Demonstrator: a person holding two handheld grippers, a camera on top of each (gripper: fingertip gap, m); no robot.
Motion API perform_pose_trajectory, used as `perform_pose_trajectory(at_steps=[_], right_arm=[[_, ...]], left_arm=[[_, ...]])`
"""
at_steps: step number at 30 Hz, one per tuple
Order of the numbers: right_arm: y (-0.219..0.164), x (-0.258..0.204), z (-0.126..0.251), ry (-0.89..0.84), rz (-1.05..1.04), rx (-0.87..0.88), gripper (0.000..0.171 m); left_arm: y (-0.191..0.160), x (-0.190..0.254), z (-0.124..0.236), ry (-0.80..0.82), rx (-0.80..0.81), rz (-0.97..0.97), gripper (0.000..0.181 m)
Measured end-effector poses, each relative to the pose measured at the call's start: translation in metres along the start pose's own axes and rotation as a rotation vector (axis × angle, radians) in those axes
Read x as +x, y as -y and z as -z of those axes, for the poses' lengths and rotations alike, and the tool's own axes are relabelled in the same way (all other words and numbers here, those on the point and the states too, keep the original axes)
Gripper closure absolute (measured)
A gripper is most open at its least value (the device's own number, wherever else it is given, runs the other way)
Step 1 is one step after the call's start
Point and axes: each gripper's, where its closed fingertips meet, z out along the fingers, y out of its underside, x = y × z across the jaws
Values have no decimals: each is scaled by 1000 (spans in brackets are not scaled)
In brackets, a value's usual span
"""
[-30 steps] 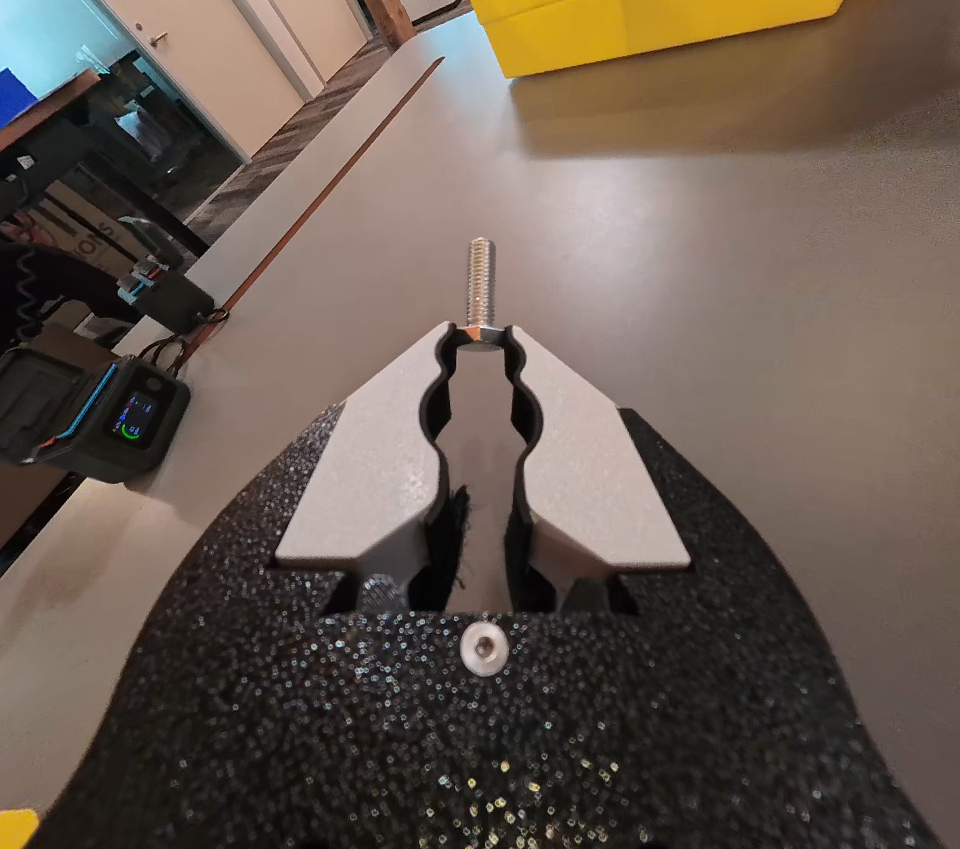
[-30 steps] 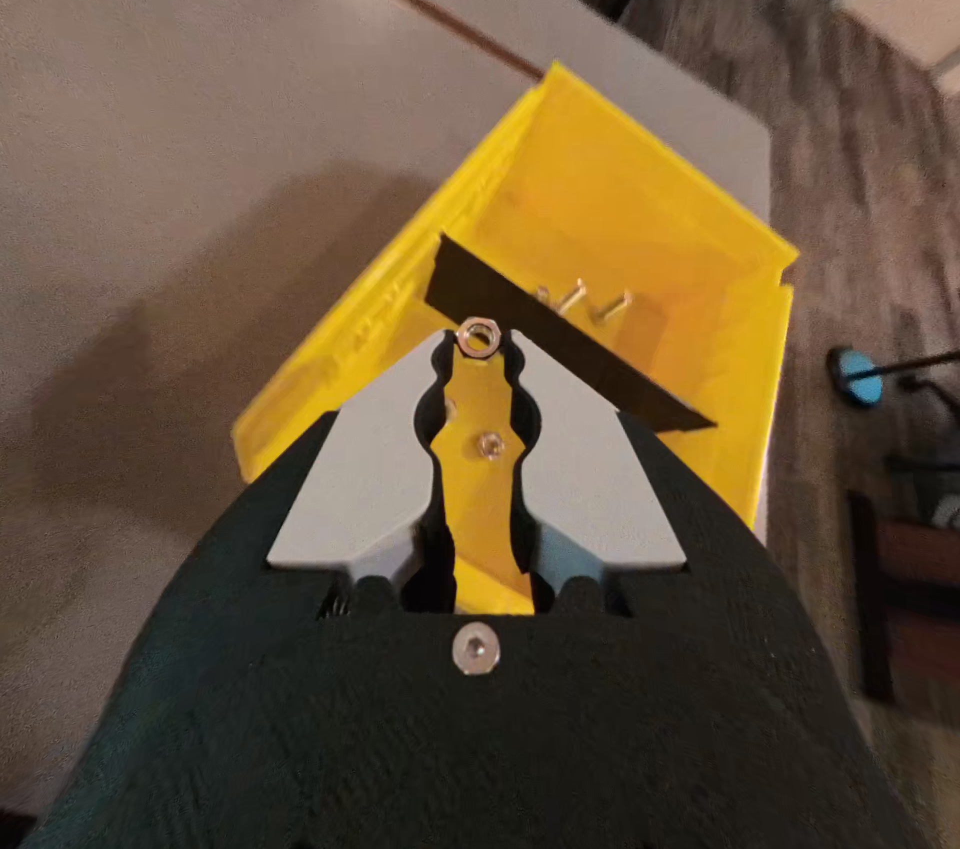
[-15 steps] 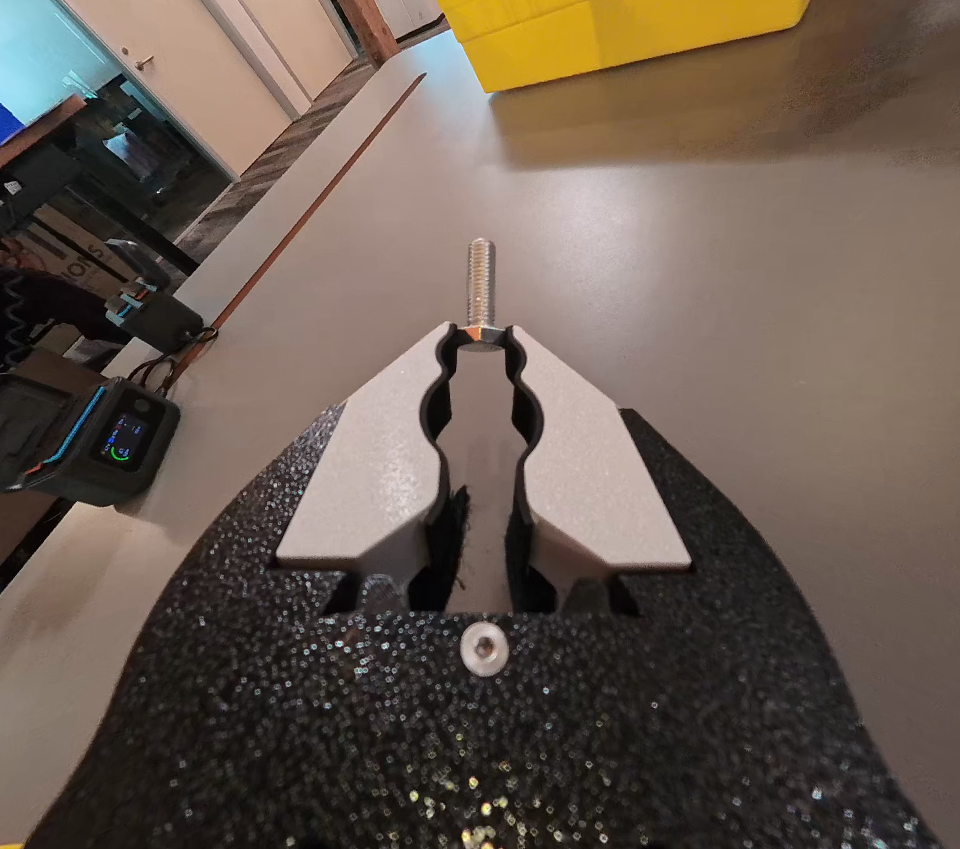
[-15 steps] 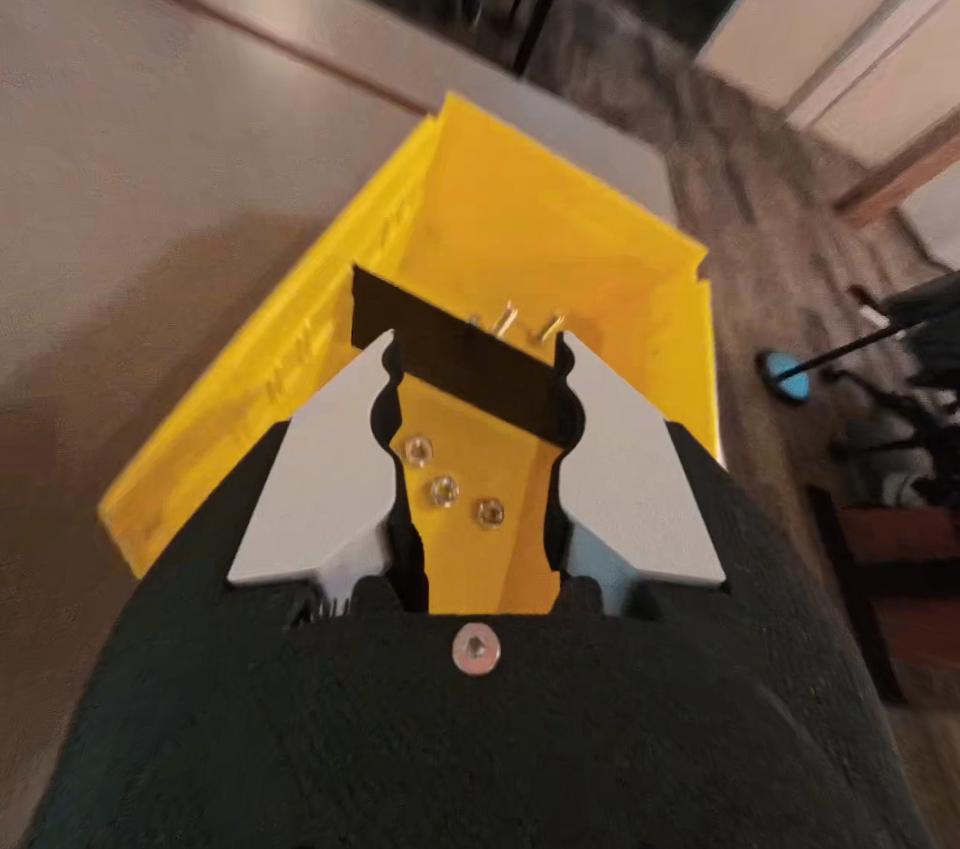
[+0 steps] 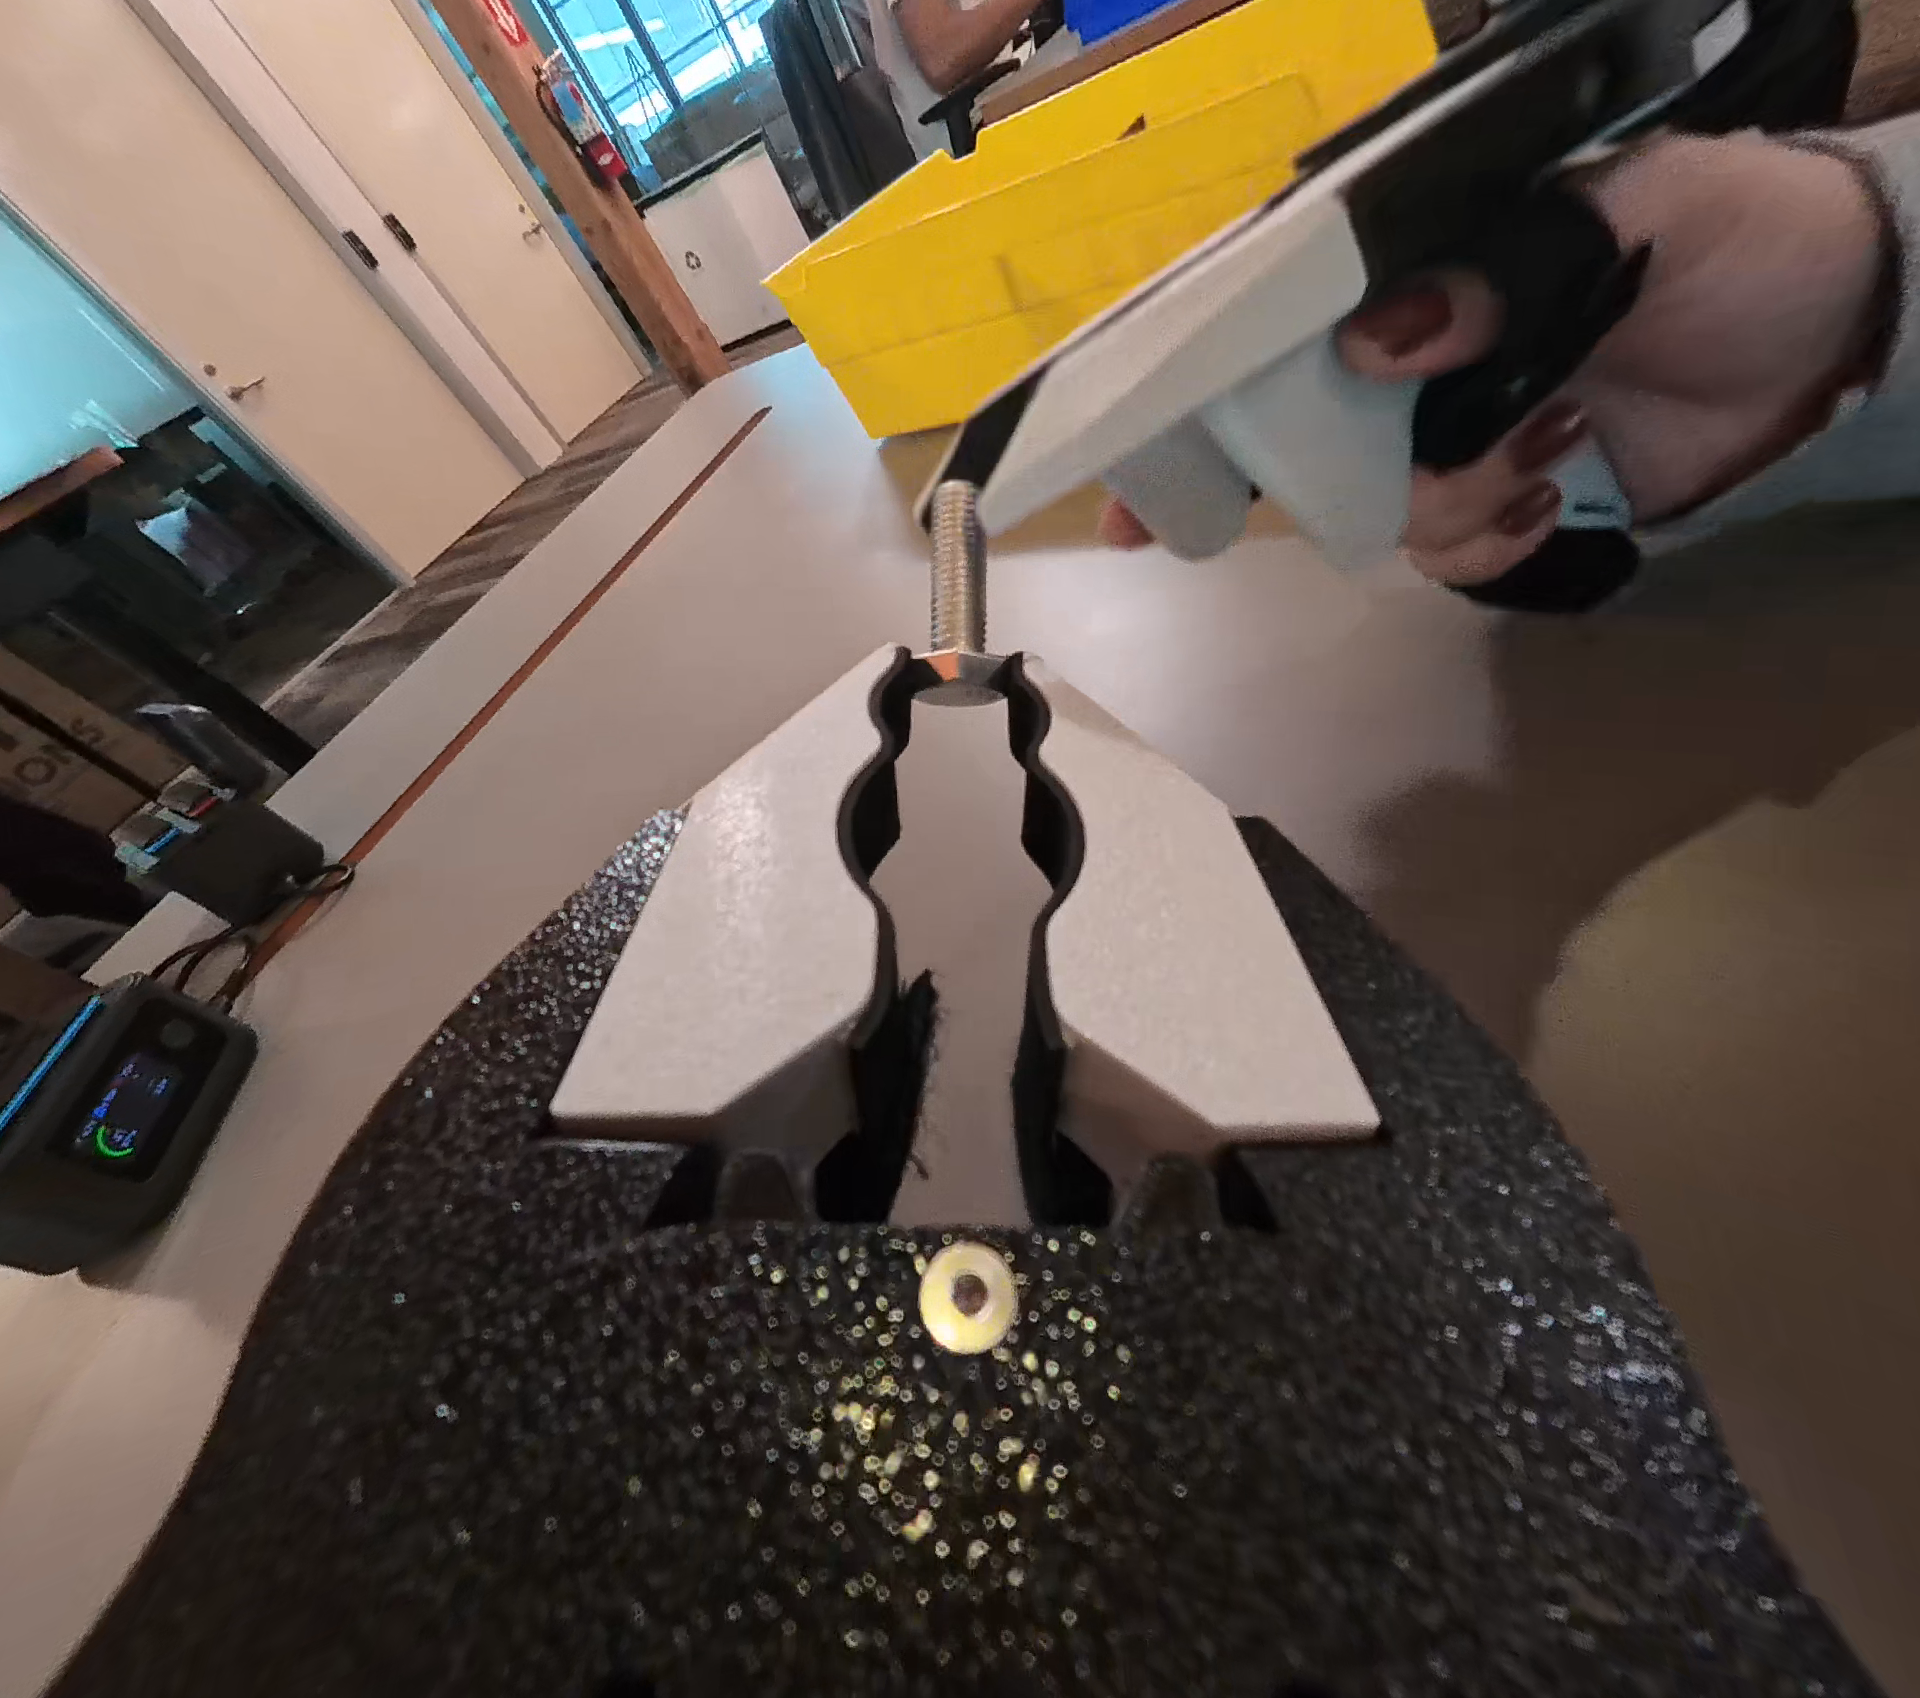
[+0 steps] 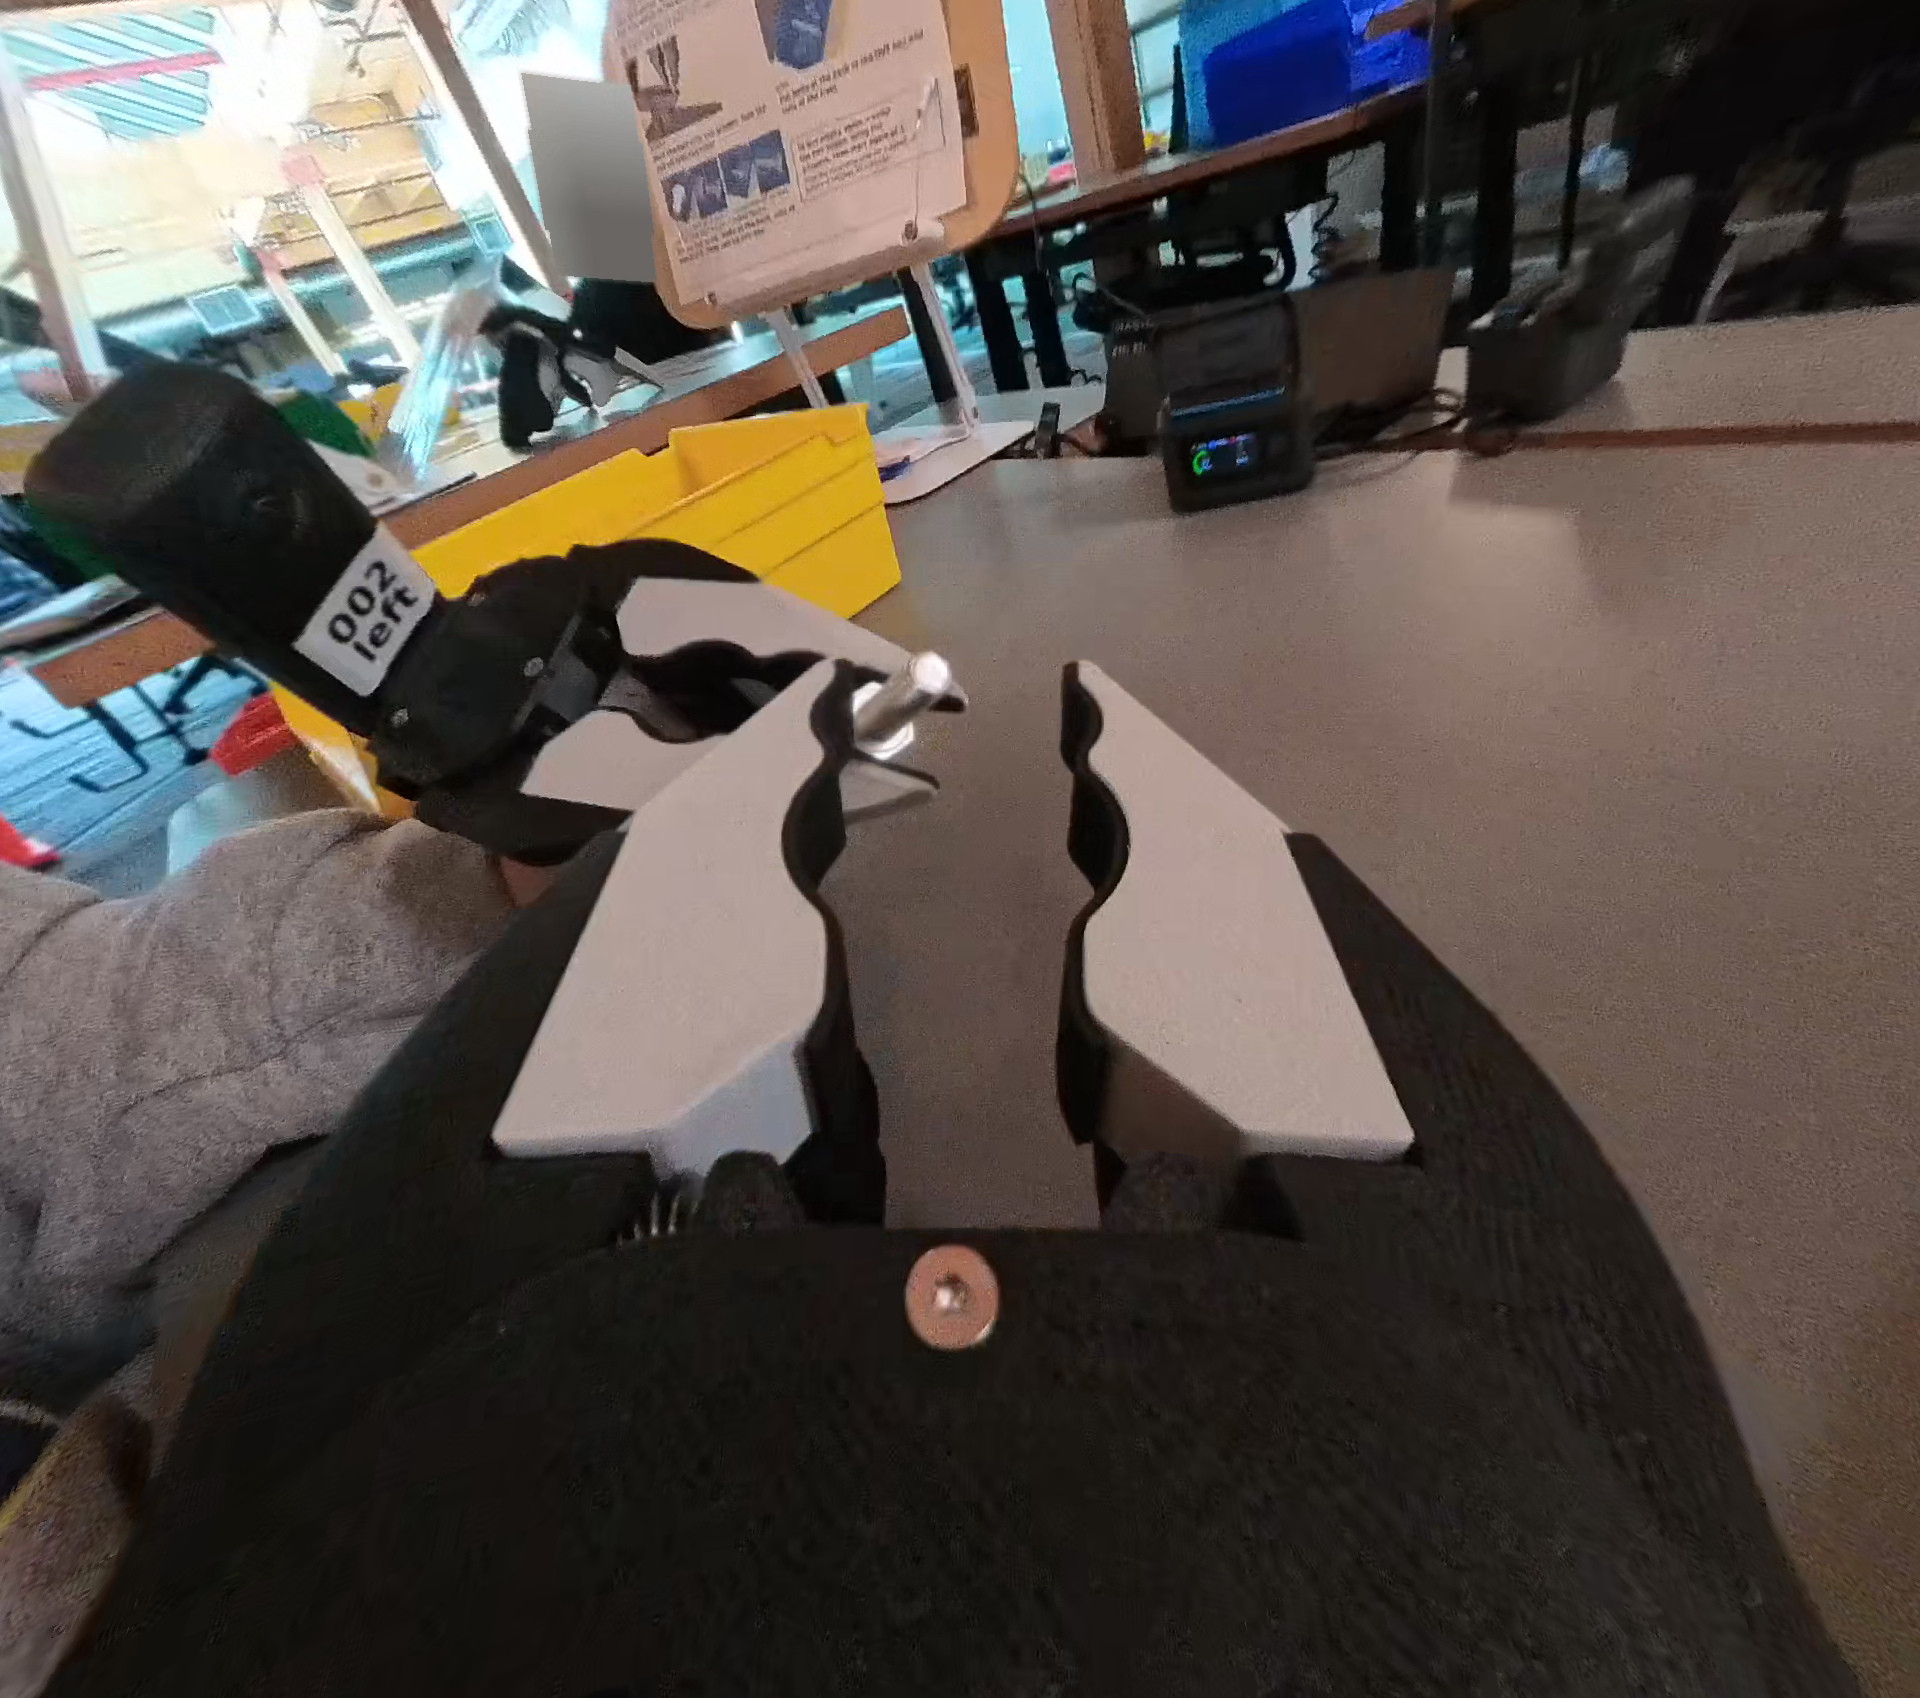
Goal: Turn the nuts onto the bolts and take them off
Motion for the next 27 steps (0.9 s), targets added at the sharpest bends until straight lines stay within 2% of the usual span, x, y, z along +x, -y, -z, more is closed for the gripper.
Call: perform_pose_trajectory(at_steps=[3, 4, 5, 7, 9, 11, 12, 15, 17, 18, 20, 23, 25, 27], right_arm=[[-6, -12, -9, 82, -96, -3, 139], [-3, -13, -10, 98, -137, 18, 146], [-3, -12, -10, 109, -168, 30, 162], [-3, -12, -9, 133, -199, 25, 163], [4, -7, -4, 123, -155, 16, 163], [32, 13, 11, 27, 2, 40, 163], [51, 31, 23, -69, 106, 50, 163], [115, 114, 72, -483, 416, 0, 163], [143, 180, 108, -744, 535, -138, 163], [146, 212, 120, -809, 519, -230, 163], [135, 264, 130, -817, 380, -408, 163], [104, 319, 136, -800, 247, -634, 163], [81, 337, 137, -766, 180, -760, 163], [67, 345, 133, -736, 109, -787, 163]], left_arm=[[0, 1, 1, -10, 0, 2, 166], [1, 2, 1, -16, 0, -2, 166], [1, 3, 1, -21, 1, -6, 166], [2, 3, 0, -19, 13, 12, 166], [4, -4, -2, 12, 17, 97, 123], [-3, -18, -4, 87, -21, 152, 81], [-5, -20, -4, 95, -28, 159, 80], [3, -22, 0, 92, 24, 170, 93], [3, -25, 1, 93, 31, 189, 96], [3, -26, 1, 95, 28, 198, 97], [3, -29, 2, 101, 28, 212, 99], [2, -32, 4, 110, 28, 227, 99], [2, -33, 5, 110, 29, 231, 101], [3, -34, 5, 113, 29, 229, 101]])
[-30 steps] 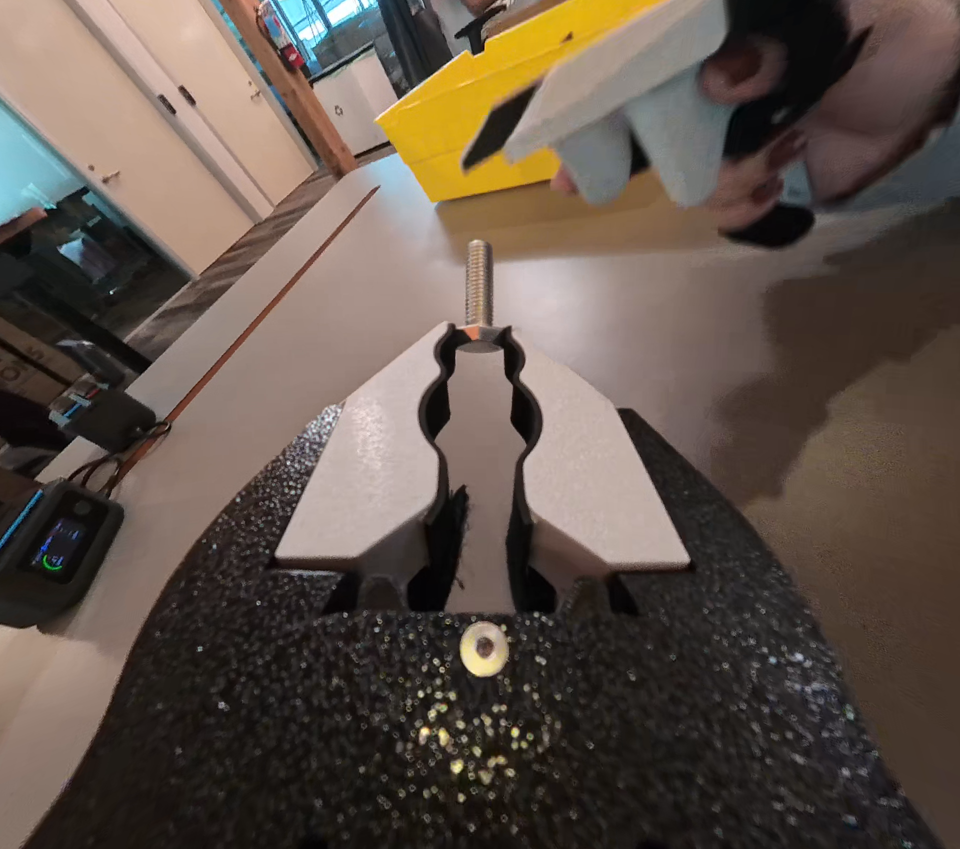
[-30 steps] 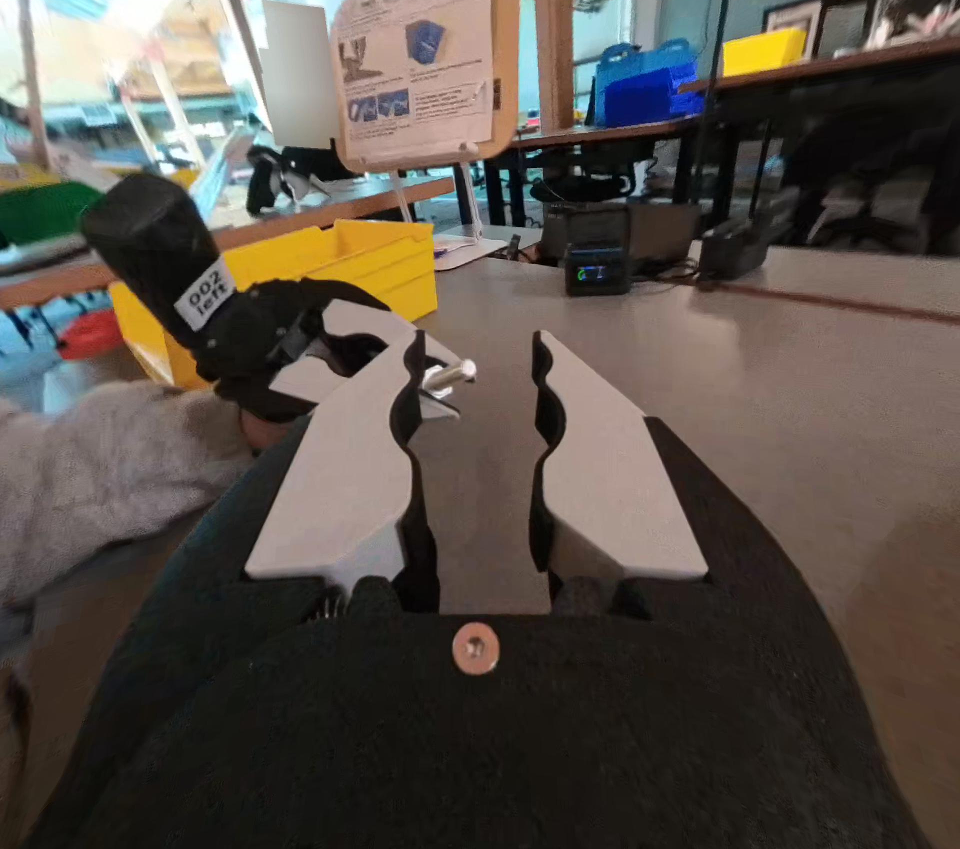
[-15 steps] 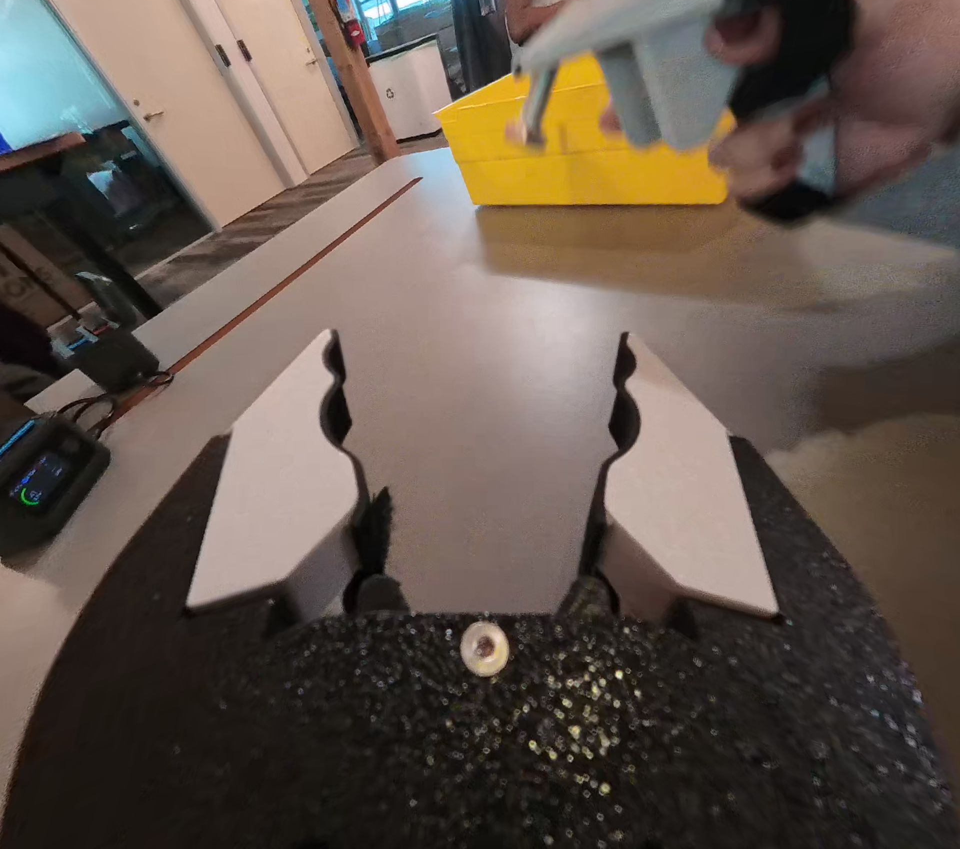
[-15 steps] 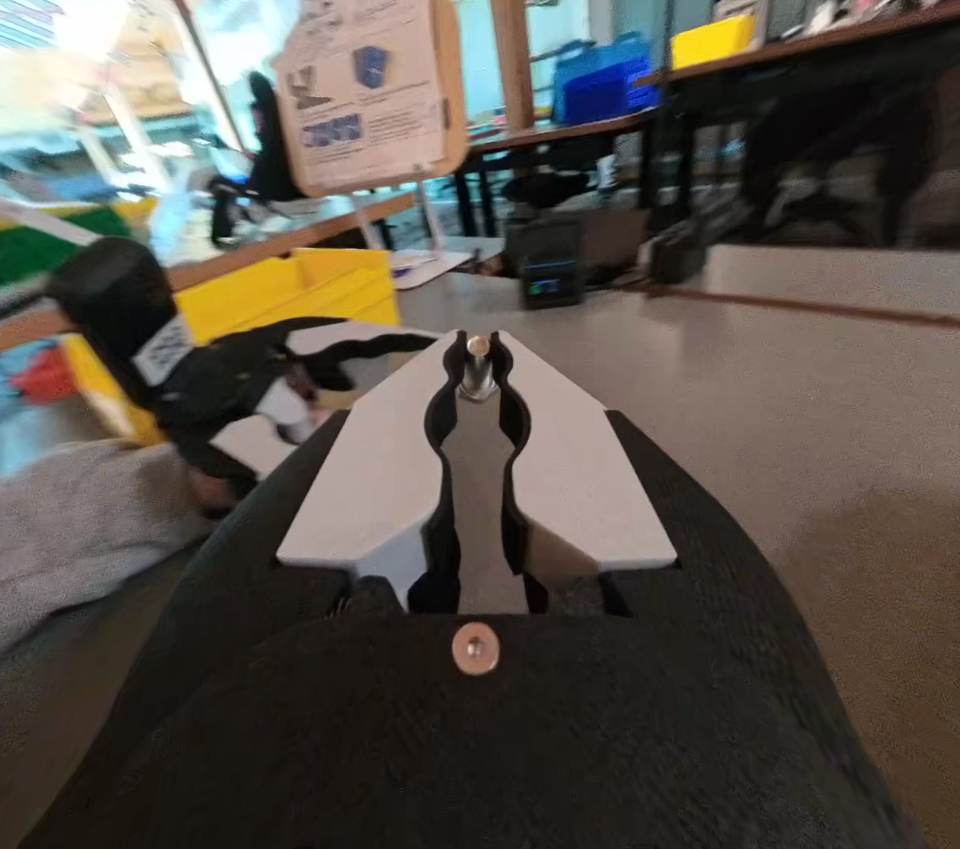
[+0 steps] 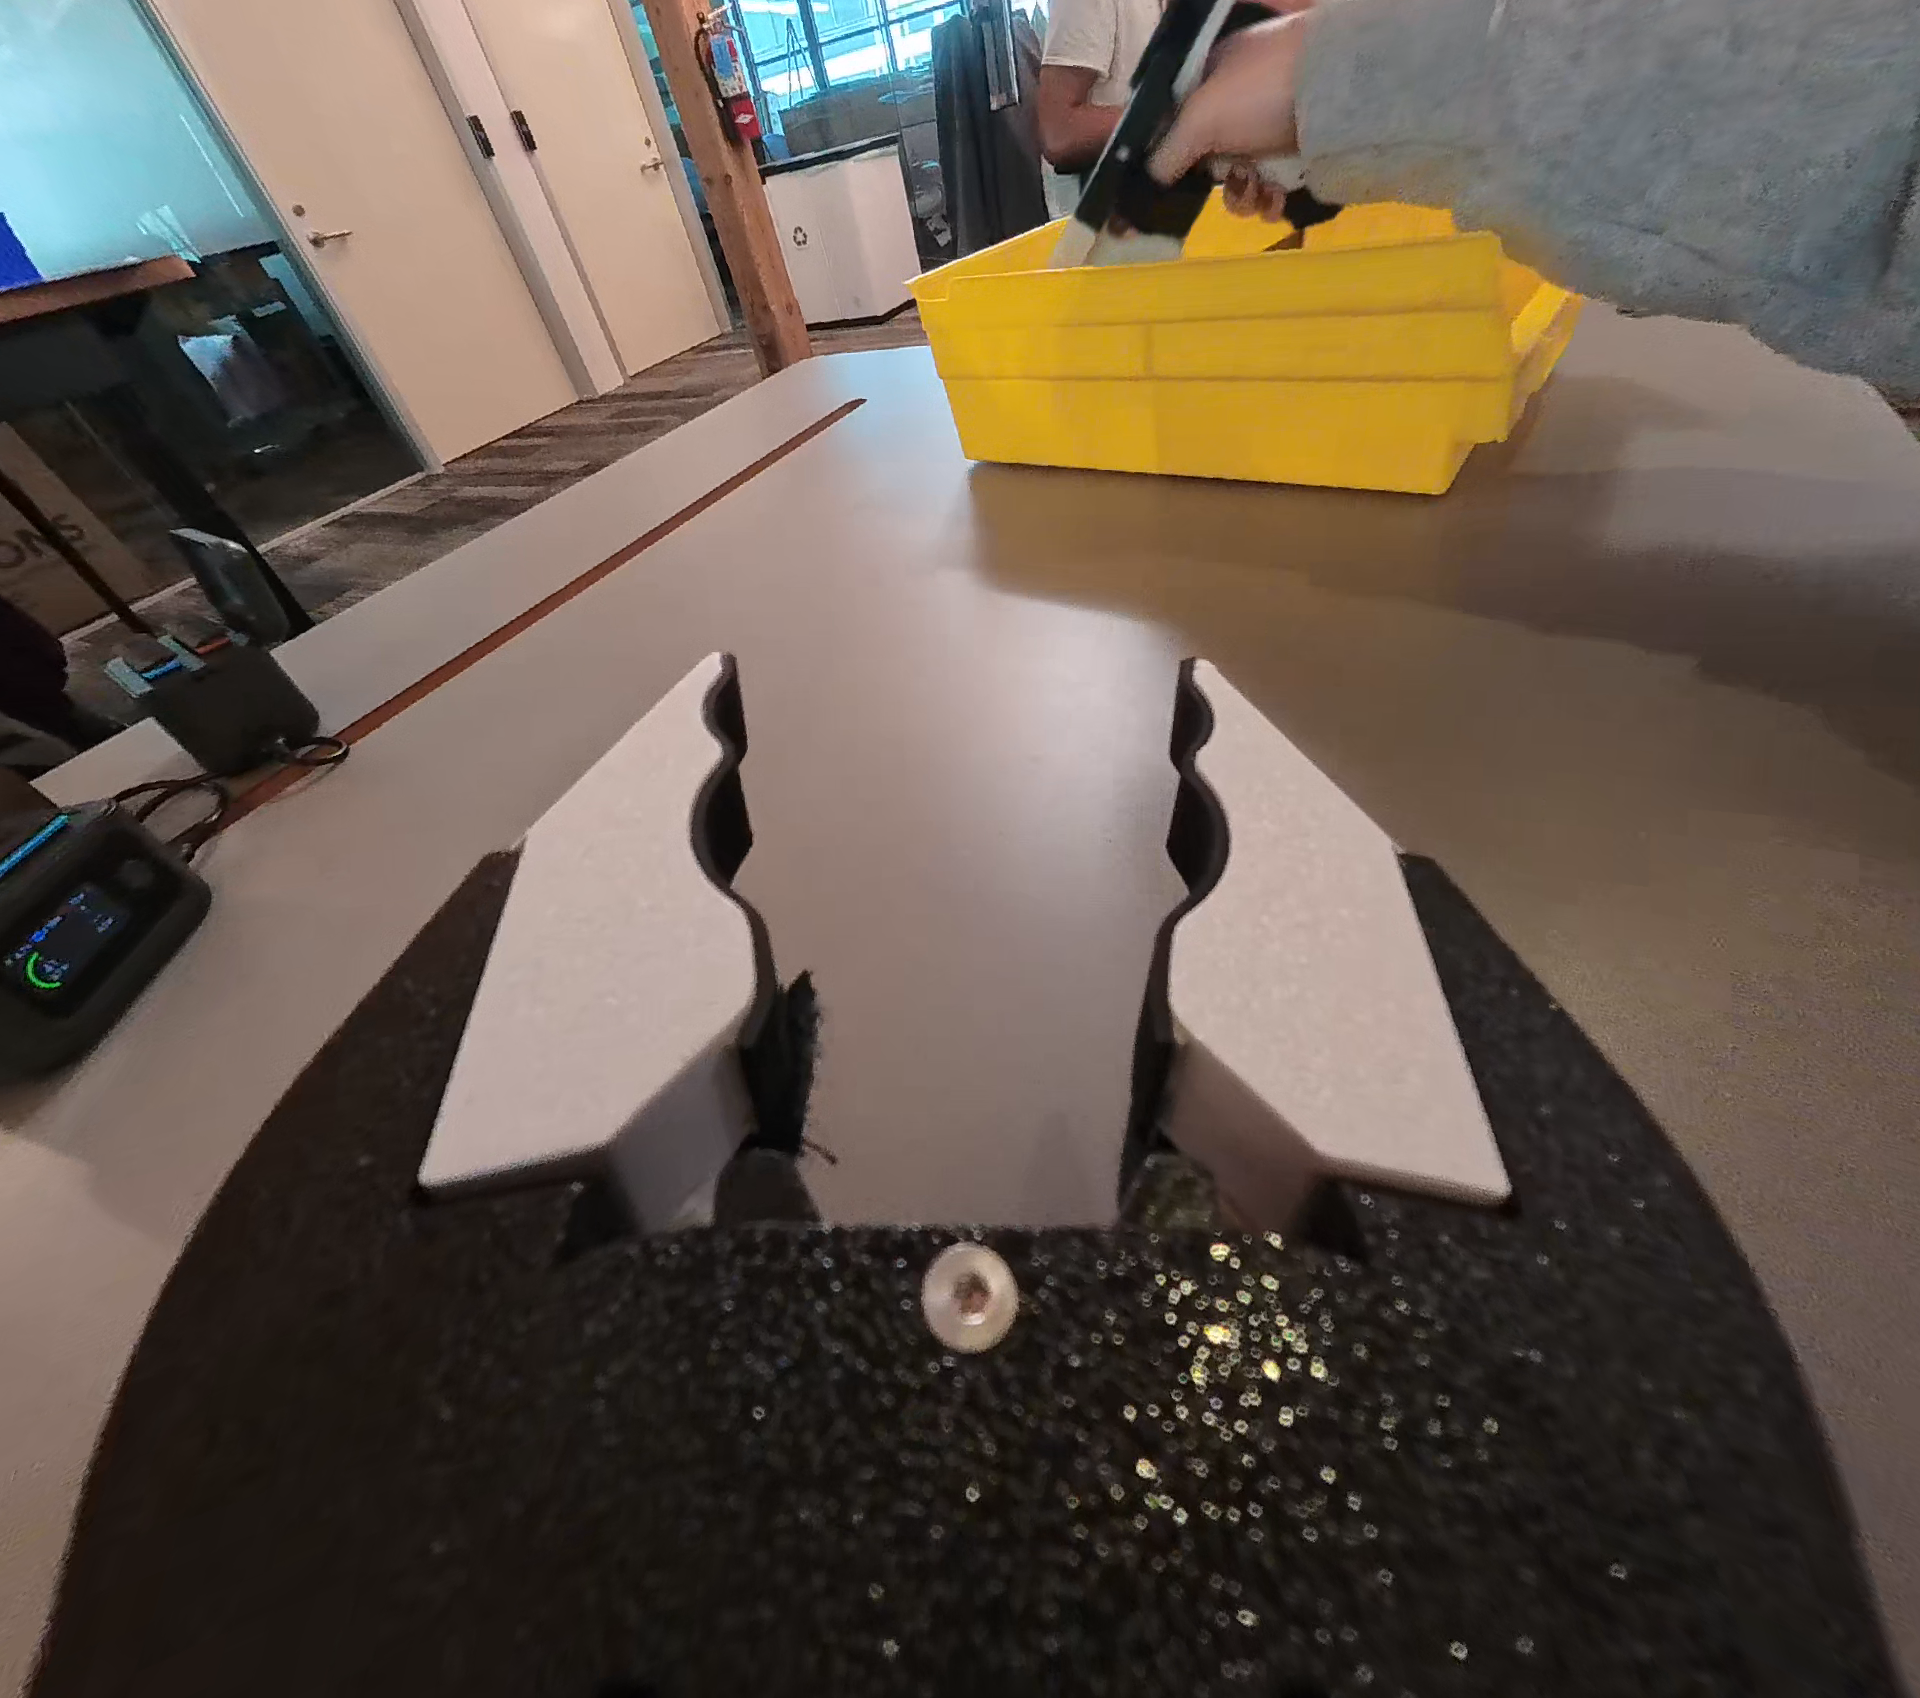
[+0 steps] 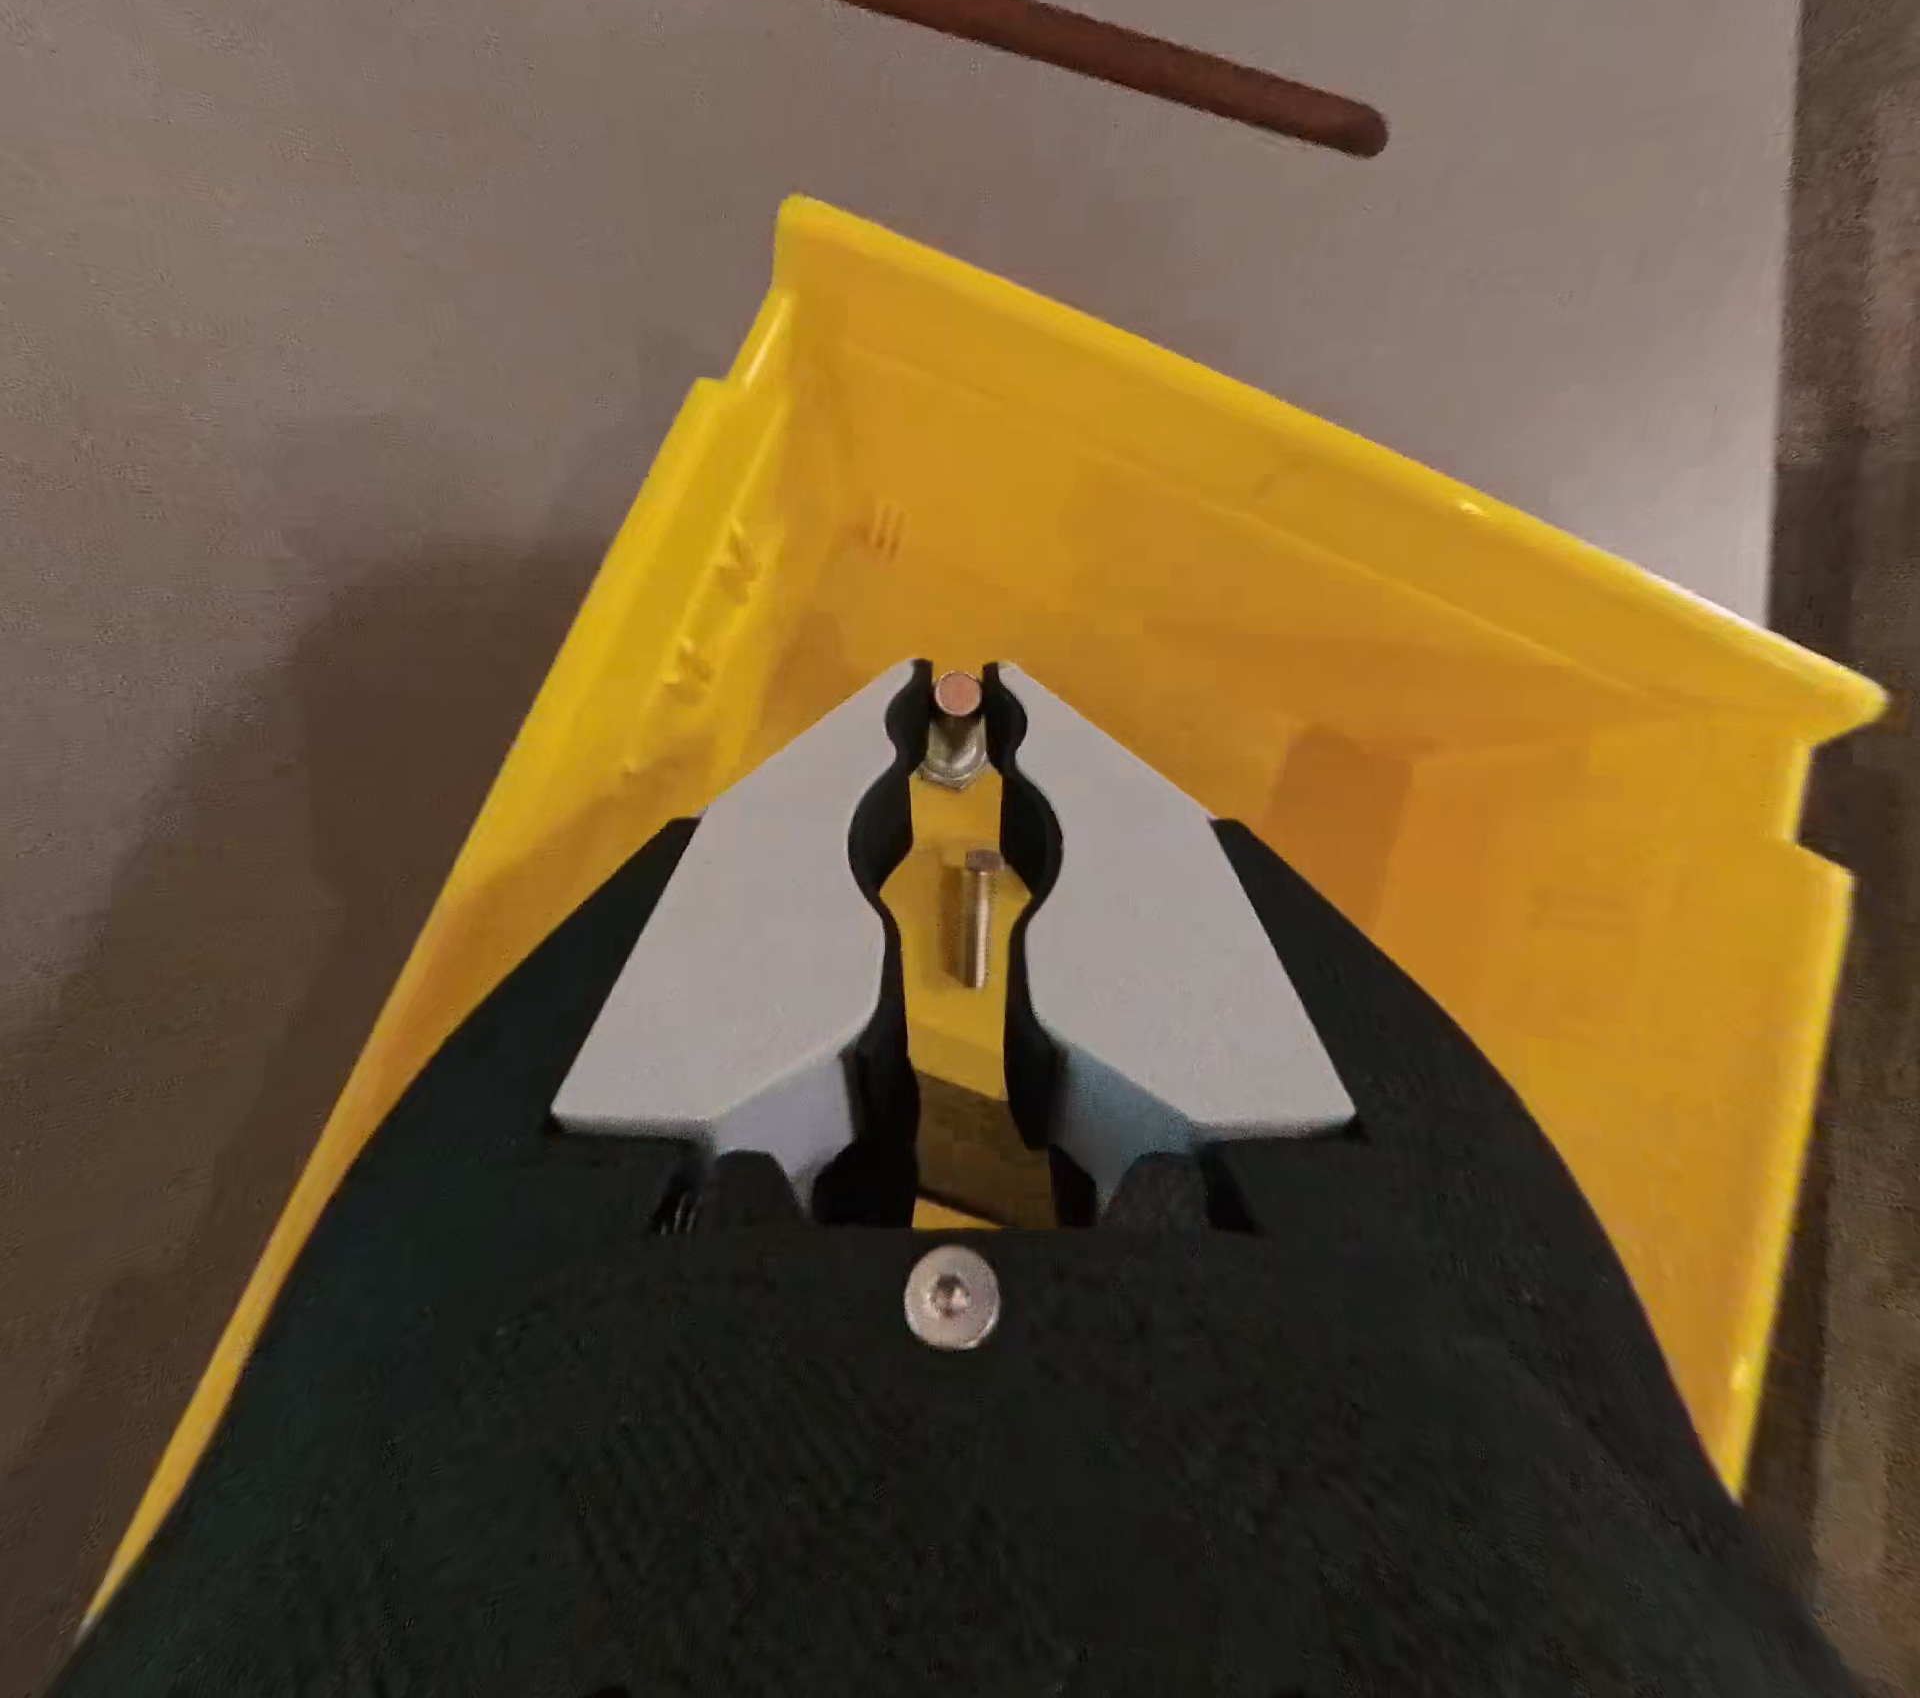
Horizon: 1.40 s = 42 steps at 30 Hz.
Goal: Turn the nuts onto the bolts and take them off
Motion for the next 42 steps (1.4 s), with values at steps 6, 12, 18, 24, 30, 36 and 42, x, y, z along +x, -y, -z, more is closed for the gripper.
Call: perform_pose_trajectory(at_steps=[6, 12, 18, 24, 30, 36, 42], right_arm=[[9, 3, 4, -8, -62, 88, 130], [21, 2, 114, -216, 4, 506, 124], [-49, 48, 217, -576, -135, 823, 124], [-106, 90, 167, -468, -131, 499, 57], [-148, 91, 123, -307, -31, 215, 78], [-170, 92, 103, -299, -4, 71, 130], [-165, 89, 95, -295, -9, 109, 147]], left_arm=[[0, -3, 1, 15, -8, -6, 105], [3, -12, 4, 98, -9, -45, 113], [7, -6, 10, 130, -28, -120, 117], [21, -44, 45, 436, -216, -14, 48], [-42, -68, 148, 763, -707, 236, 55], [-55, -63, 195, 836, -851, 261, 67], [-17, -82, 223, 948, -647, 132, 84]])
